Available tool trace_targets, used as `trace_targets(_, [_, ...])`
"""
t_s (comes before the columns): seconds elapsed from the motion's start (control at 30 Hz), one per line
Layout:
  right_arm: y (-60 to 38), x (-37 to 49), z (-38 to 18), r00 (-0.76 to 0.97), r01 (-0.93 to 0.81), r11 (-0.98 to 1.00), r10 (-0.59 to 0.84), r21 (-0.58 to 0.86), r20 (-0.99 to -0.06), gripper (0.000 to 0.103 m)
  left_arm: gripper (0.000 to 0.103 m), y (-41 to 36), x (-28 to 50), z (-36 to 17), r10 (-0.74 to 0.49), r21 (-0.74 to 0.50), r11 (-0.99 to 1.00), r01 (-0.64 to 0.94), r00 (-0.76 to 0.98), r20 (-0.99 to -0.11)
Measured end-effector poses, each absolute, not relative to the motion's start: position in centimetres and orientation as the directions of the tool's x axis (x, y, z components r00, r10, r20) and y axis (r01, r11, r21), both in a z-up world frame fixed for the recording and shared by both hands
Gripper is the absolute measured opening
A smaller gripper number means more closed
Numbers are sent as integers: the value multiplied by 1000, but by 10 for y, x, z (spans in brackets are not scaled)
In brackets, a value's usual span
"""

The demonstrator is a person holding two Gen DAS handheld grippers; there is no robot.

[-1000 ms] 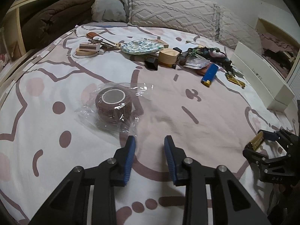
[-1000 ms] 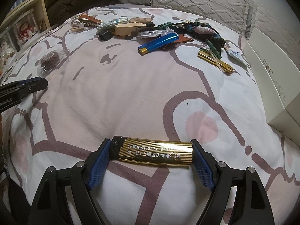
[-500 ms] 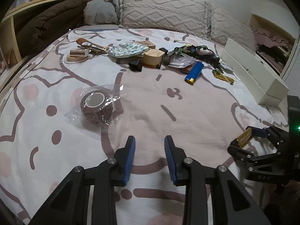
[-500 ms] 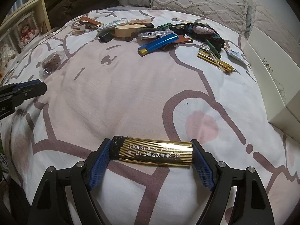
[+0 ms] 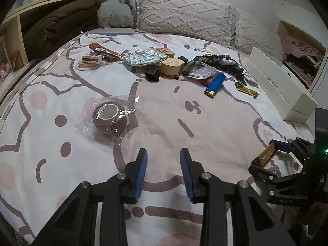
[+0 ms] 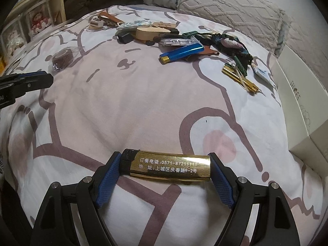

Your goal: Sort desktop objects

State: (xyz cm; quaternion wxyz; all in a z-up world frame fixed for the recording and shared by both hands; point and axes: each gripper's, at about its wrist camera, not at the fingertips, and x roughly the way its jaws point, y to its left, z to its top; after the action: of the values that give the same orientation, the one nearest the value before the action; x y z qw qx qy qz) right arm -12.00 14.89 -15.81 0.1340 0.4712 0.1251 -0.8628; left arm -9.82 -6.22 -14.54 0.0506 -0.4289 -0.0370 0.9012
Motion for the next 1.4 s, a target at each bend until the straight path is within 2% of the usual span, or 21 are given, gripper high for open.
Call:
trace_targets(0.07, [150,-121,-158,-518,345,-935,-114,-85,-848,85,50,-62,-97,-144,113,-101,-993,-55,-634,-765])
trace_targets(0.17, [152,-122,-159,-525,316,-942,-79,-108,-848,96,53,-63,-98,-143,102,-94,-994,-48,-637,-764])
trace_targets(0.2, [154,-123,-159,-522,311,-944,-77,-106,-849,97,61,-64,-98,-142,97,-92,-995,-41,-640,-762])
trace_targets(0.27, [156,-124,-158,-515,308,-946,-80,-98,-854,97,68,-65,-98,-141,90,-93,-995,-31,-649,-755])
trace_targets(0.6, [172,-118,-153,-515,253,-964,-58,-87,-855,97,88,-67,-102,-132,89,-113,-994,-8,-679,-729])
trace_targets(0.93, [190,-102,-147,-493,203,-979,-88,-16,-866,97,96,-76,-103,-128,76,-142,-989,37,-698,-712])
trace_targets(1.03, [195,-97,-144,-483,185,-983,-104,15,-870,97,103,-77,-104,-127,76,-142,-989,37,-700,-710])
trace_targets(1.2, [196,-90,-142,-465,188,-980,-142,59,-874,97,103,-81,-107,-126,80,-149,-988,40,-695,-714])
trace_targets(1.4, [187,-90,-140,-476,228,-973,-138,30,-869,97,103,-109,-110,-126,35,-152,-982,108,-696,-717])
